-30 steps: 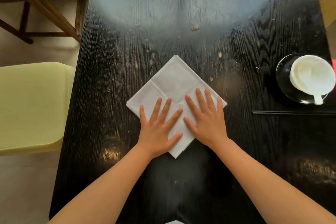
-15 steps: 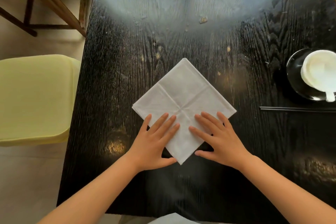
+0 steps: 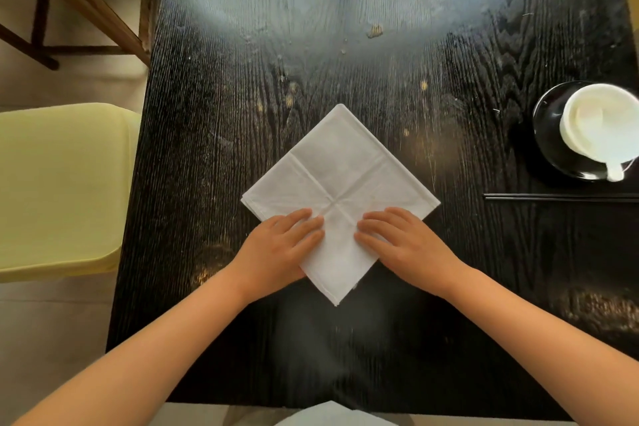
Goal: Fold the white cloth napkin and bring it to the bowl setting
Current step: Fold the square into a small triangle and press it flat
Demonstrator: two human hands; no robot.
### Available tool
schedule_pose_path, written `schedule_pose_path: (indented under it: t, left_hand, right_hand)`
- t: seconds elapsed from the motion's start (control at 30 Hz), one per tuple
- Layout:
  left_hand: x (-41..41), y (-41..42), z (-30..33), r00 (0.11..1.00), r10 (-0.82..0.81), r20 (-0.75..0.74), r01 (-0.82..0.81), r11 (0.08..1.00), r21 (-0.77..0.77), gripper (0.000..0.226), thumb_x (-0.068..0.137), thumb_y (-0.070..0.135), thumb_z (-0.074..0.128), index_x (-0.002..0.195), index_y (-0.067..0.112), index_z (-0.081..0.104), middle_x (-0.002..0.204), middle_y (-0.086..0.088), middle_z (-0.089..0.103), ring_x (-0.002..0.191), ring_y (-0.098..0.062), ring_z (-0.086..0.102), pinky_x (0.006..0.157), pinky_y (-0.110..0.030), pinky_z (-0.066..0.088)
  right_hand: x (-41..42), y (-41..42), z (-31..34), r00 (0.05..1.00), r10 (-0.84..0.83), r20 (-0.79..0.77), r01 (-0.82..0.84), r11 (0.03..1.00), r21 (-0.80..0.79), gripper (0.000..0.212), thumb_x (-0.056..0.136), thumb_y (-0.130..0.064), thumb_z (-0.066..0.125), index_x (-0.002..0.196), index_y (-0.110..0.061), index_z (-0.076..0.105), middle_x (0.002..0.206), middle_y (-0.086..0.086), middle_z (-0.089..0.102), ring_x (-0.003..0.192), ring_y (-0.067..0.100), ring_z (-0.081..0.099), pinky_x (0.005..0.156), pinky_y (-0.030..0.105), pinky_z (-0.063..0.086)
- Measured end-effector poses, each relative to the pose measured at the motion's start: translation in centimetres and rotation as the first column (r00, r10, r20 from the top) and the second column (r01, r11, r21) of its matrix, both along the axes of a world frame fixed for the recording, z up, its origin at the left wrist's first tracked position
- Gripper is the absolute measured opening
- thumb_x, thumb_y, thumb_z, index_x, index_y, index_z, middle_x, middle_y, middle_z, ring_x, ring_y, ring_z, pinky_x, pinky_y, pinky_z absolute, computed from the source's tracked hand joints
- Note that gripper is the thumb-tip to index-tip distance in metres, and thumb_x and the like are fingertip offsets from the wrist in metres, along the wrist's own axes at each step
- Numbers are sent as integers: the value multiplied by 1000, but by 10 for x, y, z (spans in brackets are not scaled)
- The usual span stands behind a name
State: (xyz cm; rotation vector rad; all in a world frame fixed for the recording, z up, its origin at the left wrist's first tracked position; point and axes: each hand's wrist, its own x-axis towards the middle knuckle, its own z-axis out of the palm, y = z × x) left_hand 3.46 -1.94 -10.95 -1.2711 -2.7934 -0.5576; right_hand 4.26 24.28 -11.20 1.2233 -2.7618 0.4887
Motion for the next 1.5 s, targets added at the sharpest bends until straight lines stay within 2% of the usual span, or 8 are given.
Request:
schedule_pose_path:
  t: [0.2, 0.37, 0.63, 0.83, 0.97, 1.07, 1.3, 1.5]
  left_hand:
    - [-13, -18, 5, 995, 77, 64, -78, 997, 14, 31, 82, 4, 46, 112, 5, 53, 103, -19, 67, 90, -32, 64, 72, -36, 55]
    - [-10, -16, -1, 995, 90, 33, -92, 992, 83, 22, 75, -7, 58, 92, 5, 58, 86, -11, 68, 83, -27, 61, 61, -37, 54]
    - [1, -22, 6, 978, 109, 177, -131, 984, 120, 22, 85, 18, 54, 85, 4, 71, 86, -6, 70, 85, -19, 59, 72, -26, 50]
    - [2, -12, 20, 813, 421, 403, -542, 800, 257, 23, 83, 25, 53, 94, 10, 66, 88, -6, 69, 86, -9, 56, 81, -10, 40]
    - [-16, 3, 25, 731, 540, 417, -663, 708, 244, 36, 85, 31, 51, 100, 2, 65, 92, -8, 68, 86, -10, 55, 77, -21, 42]
    - [-28, 10, 22, 717, 558, 418, -675, 704, 219, 38, 87, 32, 48, 106, 2, 63, 94, -10, 67, 88, -13, 55, 79, -18, 40]
    - [-54, 16, 11, 788, 563, 248, -599, 795, 96, 35, 91, 27, 42, 104, 3, 63, 79, -9, 60, 73, -24, 54, 64, -31, 44]
    - [-57, 17, 0, 786, 574, 229, -598, 800, 47, 35, 91, 27, 41, 107, 6, 63, 77, -7, 58, 69, -23, 52, 56, -32, 42]
  right_hand:
    - [-8, 2, 10, 994, -85, 64, 87, 996, -29, 15, 81, -5, 56, 89, -1, 69, 97, 13, 70, 93, 29, 65, 82, 33, 51]
    - [-8, -1, 19, 956, -204, 209, 222, 973, -62, 24, 66, 2, 76, 88, 0, 67, 94, 11, 69, 90, 28, 64, 67, 32, 56]
    - [12, 7, 27, 923, -188, 335, 216, 975, -50, 22, 84, -20, 54, 92, -7, 69, 101, 6, 71, 105, 21, 63, 80, 30, 54]
    - [7, -10, 39, 707, -448, 547, 635, 743, -213, 16, 78, -1, 70, 92, -8, 68, 88, -6, 66, 84, 9, 60, 75, 19, 47]
    - [-15, -23, 43, 615, -547, 569, 759, 606, -238, 3, 85, -10, 65, 86, -7, 64, 79, -2, 63, 74, 8, 56, 68, 12, 42]
    - [-24, -27, 40, 564, -588, 580, 800, 564, -206, 10, 87, -16, 61, 86, -7, 63, 79, 3, 64, 74, 16, 58, 68, 29, 47]
    - [-32, -25, 22, 540, -686, 487, 821, 557, -126, 14, 89, -24, 57, 83, -12, 63, 74, -1, 63, 68, 16, 58, 72, 45, 49]
    - [-41, -25, 15, 558, -740, 376, 822, 556, -125, 12, 86, -21, 61, 78, -12, 63, 67, -4, 60, 57, 16, 55, 70, 39, 43]
